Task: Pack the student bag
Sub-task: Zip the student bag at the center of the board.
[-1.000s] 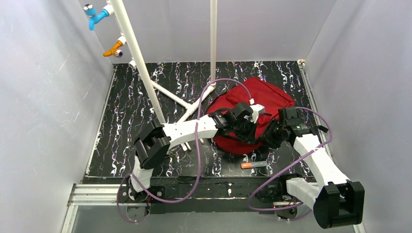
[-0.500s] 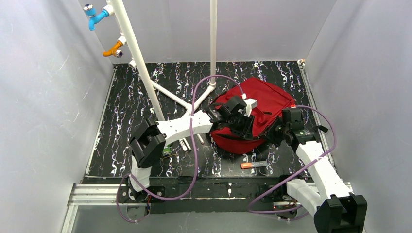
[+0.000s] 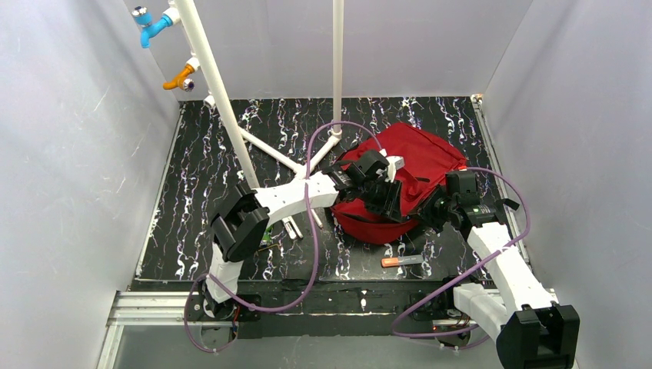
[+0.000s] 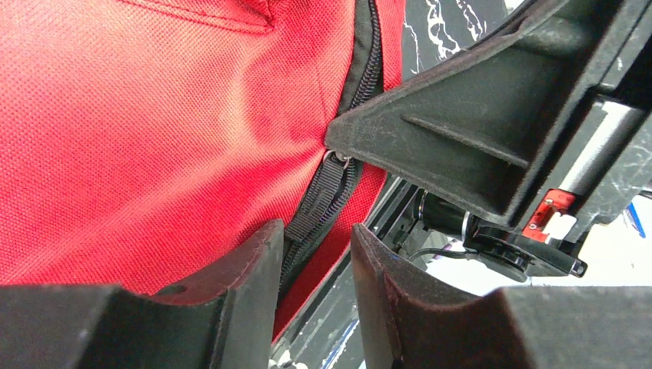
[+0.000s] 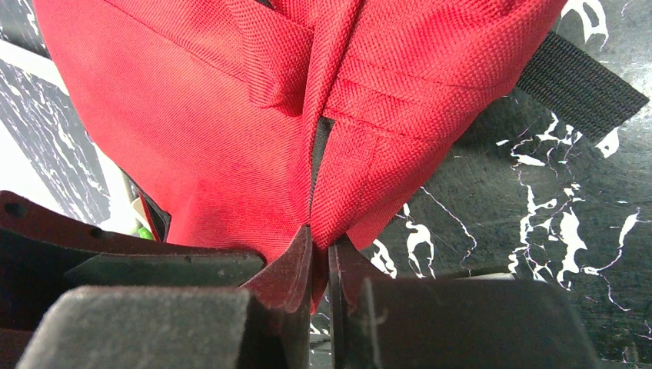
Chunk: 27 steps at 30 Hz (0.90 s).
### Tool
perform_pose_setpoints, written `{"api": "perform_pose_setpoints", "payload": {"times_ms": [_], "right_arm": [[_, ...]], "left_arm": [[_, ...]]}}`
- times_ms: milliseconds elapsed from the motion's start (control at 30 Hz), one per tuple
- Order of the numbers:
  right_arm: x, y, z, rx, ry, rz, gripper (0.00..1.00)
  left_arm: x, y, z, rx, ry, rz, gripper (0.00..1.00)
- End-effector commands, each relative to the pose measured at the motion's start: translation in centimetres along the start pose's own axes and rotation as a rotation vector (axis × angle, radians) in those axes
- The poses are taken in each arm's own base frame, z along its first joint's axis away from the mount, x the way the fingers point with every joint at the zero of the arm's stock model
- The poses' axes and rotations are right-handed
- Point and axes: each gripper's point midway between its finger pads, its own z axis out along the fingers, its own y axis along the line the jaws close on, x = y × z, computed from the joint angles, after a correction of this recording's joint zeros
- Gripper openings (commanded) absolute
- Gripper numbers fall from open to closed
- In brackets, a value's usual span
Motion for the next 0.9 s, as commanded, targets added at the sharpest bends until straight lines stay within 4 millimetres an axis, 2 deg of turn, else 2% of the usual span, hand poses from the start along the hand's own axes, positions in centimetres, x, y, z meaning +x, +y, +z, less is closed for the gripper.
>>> {"api": "perform_pose_setpoints", "payload": {"times_ms": [0, 100, 200, 367, 467, 567, 633, 767, 867], "right_arm": [[-0.9, 1.7, -0.4, -0.069, -0.030, -0.017, 0.01], [-0.9, 1.7, -0.4, -0.069, -0.032, -0.019, 0.01], [-1.0, 1.7, -0.5, -0.070, -0.036, -0.024, 0.01], [-1.0, 1.7, -0.4, -0.068, -0.033, -0.026, 0.01], [-0.9, 1.7, -0.4, -0.071, -0.032, -0.025, 0.01], [-0.9, 1.7, -0.4, -0.071, -0.030, -0.029, 0.01], [-0.8, 1.7, -0.4, -0.072, -0.027, -0.028, 0.01], [-0.7, 1.6, -0.2, -0.070, -0.022, -0.030, 0.01], [-0.7, 1.5, -0.2, -0.066, -0.020, -0.033, 0.01]], "left_arm": [[-0.5, -1.0, -0.3, 0.042, 0.009, -0.028, 0.37], [-0.4, -0.8, -0.1, 0.032, 0.011, -0.031, 0.37], [-0.1, 0.0, -0.1, -0.011, 0.004, -0.008, 0.48], [0.8, 0.6, 0.5, -0.054, 0.027, 0.049, 0.51], [1.5, -0.1, 1.1, -0.007, 0.068, 0.016, 0.46], [0.6, -1.0, 0.8, 0.024, 0.026, 0.035, 0.36], [-0.4, -2.4, 0.3, 0.083, -0.003, 0.052, 0.28], [-2.6, -6.7, -0.7, 0.296, -0.046, 0.011, 0.14], [-3.7, -8.2, -1.7, 0.351, -0.085, 0.020, 0.11]]}}
